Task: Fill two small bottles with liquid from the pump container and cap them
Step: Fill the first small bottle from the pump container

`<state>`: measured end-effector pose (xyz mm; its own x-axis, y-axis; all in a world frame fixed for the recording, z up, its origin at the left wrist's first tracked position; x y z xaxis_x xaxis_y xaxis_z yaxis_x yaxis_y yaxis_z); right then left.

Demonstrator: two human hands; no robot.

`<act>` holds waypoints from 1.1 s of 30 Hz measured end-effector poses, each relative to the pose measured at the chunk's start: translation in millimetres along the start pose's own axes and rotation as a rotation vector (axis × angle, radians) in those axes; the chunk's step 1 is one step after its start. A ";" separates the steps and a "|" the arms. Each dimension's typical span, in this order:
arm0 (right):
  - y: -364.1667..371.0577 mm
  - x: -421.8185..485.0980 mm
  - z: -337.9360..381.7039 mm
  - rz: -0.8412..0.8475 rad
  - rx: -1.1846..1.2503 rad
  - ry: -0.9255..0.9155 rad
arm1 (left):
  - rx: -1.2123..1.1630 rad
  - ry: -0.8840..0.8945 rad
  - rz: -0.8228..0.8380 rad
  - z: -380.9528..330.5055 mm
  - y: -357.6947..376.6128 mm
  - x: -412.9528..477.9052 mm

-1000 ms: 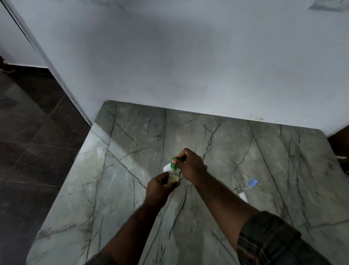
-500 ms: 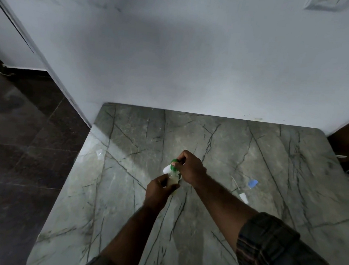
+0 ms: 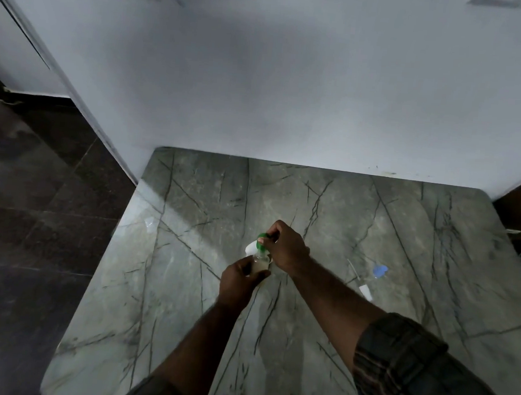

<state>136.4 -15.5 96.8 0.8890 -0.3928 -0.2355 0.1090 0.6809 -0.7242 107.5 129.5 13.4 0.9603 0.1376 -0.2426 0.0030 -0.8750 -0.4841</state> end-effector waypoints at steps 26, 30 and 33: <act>0.4 6.5 0.5 0.009 -0.042 0.008 | -0.021 -0.022 0.007 -3.8 0.0 -1.5; -4.6 10.3 4.9 0.008 -0.031 0.005 | -0.049 -0.037 0.007 -9.0 0.2 -0.7; -1.7 8.4 0.3 -0.006 -0.052 0.006 | -0.047 -0.048 0.013 -6.1 1.4 -2.8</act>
<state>143.9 -19.8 96.3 0.8855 -0.4008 -0.2350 0.0908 0.6454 -0.7585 106.4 125.1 18.6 0.9460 0.1472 -0.2890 0.0048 -0.8974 -0.4412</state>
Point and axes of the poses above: each hand's wrist, its own x-axis towards the middle knuckle, its own y-axis out of the palm, z = x × y, the point moved 8 cm from there along x, towards the middle knuckle, and after that the axes turned 12 degrees about -z, right-handed, at the moved point
